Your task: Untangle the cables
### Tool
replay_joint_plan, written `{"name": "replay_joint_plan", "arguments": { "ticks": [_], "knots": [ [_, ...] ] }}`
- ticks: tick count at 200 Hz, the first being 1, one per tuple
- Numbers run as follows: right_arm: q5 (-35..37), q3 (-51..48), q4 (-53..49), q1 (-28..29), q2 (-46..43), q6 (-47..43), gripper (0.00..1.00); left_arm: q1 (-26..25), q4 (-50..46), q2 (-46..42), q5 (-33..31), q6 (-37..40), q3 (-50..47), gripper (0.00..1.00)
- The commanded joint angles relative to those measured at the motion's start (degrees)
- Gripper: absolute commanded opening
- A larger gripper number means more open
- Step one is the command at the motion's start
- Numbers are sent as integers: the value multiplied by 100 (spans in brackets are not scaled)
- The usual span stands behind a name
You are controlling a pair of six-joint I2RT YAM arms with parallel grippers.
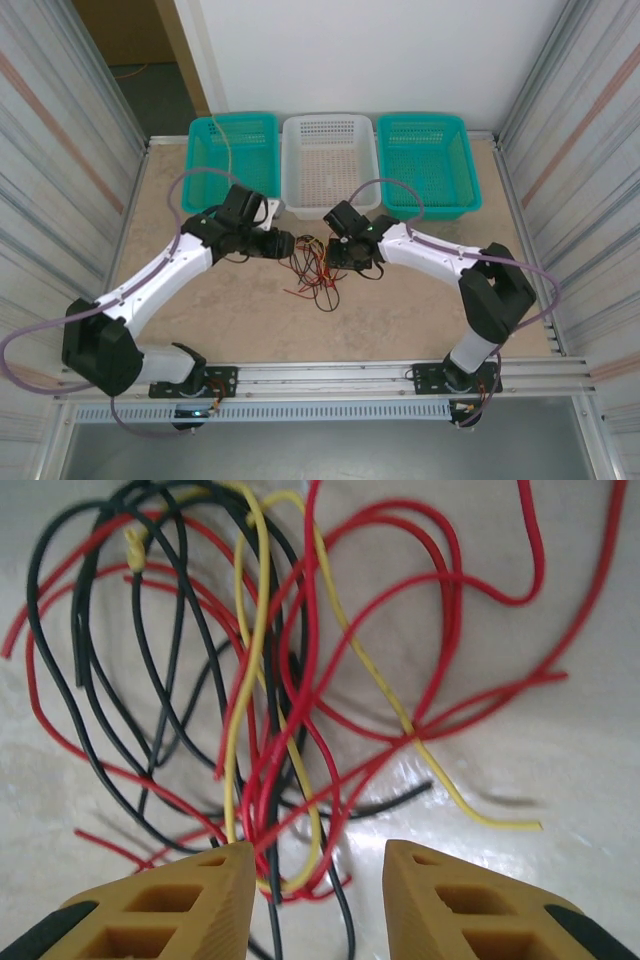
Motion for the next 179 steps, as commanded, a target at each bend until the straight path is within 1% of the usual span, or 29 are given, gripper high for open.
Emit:
{"name": "replay_joint_plan", "arguments": {
  "ticks": [1, 22, 40, 60, 73, 90, 101, 116, 128, 136, 152, 179],
  "knots": [
    [279, 164, 345, -12, 258, 150, 37, 22, 326, -496, 226, -327, -261, 41],
    [316, 250, 536, -63, 603, 246, 35, 17, 345, -551, 241, -343, -373, 40],
    [274, 408, 571, -98, 917, 256, 32, 21, 336, -477, 328, -341, -432, 36],
    [211, 456, 734, -103, 1077, 190, 29, 14, 425, -466, 437, -422, -548, 32],
    [182, 471, 739, -107, 1168, 181, 26, 14, 493, -450, 488, -503, -610, 29],
    [218, 474, 630, -108, 1230, 181, 16, 1, 512, -391, 529, -503, -631, 29],
    [329, 470, 523, -54, 1171, 133, 9, -65, 437, -347, 373, -438, -608, 35],
    [515, 457, 363, 52, 987, -2, 2, -300, 165, -226, -109, -234, -454, 44],
    [647, 443, 209, 157, 764, -81, 0, -551, -132, -44, -463, -85, -248, 49],
    [722, 414, 129, 236, 585, -138, 0, -661, -234, 98, -550, -43, -148, 49],
    [822, 356, -7, 372, 173, -226, 0, -754, -184, 192, -488, -150, -107, 49],
    [953, 226, -25, 675, -680, -387, 0, -722, 226, -76, -470, -563, -265, 49]
  ]
}}
